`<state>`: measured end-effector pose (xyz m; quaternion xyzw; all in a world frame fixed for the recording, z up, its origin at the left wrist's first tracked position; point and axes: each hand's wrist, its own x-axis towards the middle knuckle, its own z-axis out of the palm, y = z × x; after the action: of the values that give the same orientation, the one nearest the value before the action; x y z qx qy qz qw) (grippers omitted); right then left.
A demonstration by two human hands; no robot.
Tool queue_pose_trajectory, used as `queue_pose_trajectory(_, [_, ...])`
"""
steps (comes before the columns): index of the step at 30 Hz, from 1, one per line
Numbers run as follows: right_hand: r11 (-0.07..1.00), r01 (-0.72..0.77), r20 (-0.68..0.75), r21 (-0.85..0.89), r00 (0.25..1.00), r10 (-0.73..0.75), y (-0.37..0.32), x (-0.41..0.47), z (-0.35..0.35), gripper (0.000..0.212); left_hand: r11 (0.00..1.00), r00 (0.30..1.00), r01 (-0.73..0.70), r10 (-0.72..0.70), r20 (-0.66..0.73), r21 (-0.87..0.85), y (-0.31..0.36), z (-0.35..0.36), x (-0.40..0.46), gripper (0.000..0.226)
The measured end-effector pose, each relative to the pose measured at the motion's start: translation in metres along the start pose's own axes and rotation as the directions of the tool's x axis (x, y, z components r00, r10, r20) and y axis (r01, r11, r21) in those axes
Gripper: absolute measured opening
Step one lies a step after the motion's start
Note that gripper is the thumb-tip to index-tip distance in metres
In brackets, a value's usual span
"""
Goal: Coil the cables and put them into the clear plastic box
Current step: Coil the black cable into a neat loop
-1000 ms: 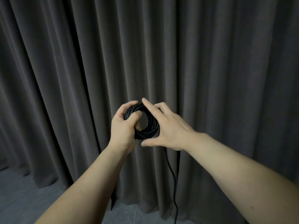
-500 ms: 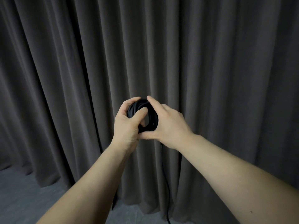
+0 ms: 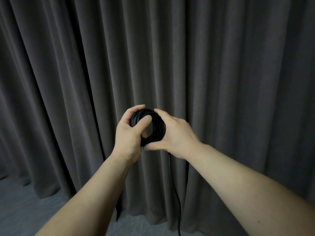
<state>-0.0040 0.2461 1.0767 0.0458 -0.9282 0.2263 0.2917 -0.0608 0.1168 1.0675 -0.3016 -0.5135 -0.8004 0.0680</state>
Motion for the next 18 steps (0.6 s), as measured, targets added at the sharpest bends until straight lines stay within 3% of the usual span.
queue_pose_trajectory(3, [0.991, -0.026, 0.045, 0.134, 0.999, 0.020, 0.002, 0.001, 0.004, 0.111, 0.999, 0.999, -0.032, 0.032, -0.036, 0.012, -0.001, 0.000, 0.002, 0.025])
queue_pose_trajectory(6, [0.923, -0.132, 0.174, 0.361, 0.982, 0.072, 0.013, 0.000, 0.016, 0.104, 0.997, 0.984, -0.072, 0.068, -0.165, -0.013, -0.002, -0.004, 0.012, 0.022])
queue_pose_trajectory(8, [0.811, -0.271, 0.322, 0.519, 0.941, 0.109, 0.025, -0.006, 0.023, 0.084, 0.996, 0.963, -0.089, 0.079, -0.256, -0.029, 0.000, -0.012, 0.022, 0.021])
queue_pose_trajectory(10, [0.744, -0.403, 0.433, 0.533, 0.885, 0.170, 0.035, -0.013, 0.025, 0.053, 0.995, 0.936, -0.092, 0.078, -0.344, -0.024, 0.003, -0.023, 0.030, 0.020])
queue_pose_trajectory(11, [0.739, -0.436, 0.417, 0.514, 0.880, 0.229, 0.040, -0.015, 0.026, 0.040, 0.996, 0.920, -0.087, 0.079, -0.385, -0.004, 0.003, -0.029, 0.034, 0.020])
queue_pose_trajectory(13, [0.845, -0.377, 0.197, 0.380, 0.925, 0.325, 0.047, -0.013, 0.023, 0.020, 0.996, 0.890, -0.077, 0.093, -0.447, 0.056, 0.002, -0.038, 0.039, 0.020])
queue_pose_trajectory(15, [0.978, -0.204, 0.015, -0.039, 0.979, 0.205, 0.044, -0.010, 0.014, 0.010, 0.987, 0.876, -0.071, 0.131, -0.465, 0.145, -0.001, -0.040, 0.040, 0.020])
queue_pose_trajectory(17, [0.914, 0.060, 0.144, -0.402, 0.990, -0.001, 0.028, -0.007, 0.008, 0.019, 0.961, 0.885, -0.066, 0.181, -0.430, 0.270, -0.002, -0.035, 0.037, 0.019])
queue_pose_trajectory(18, [0.880, 0.185, 0.238, -0.437, 0.967, -0.085, 0.016, -0.004, 0.004, 0.023, 0.936, 0.897, -0.072, 0.212, -0.388, 0.345, -0.004, -0.032, 0.036, 0.019])
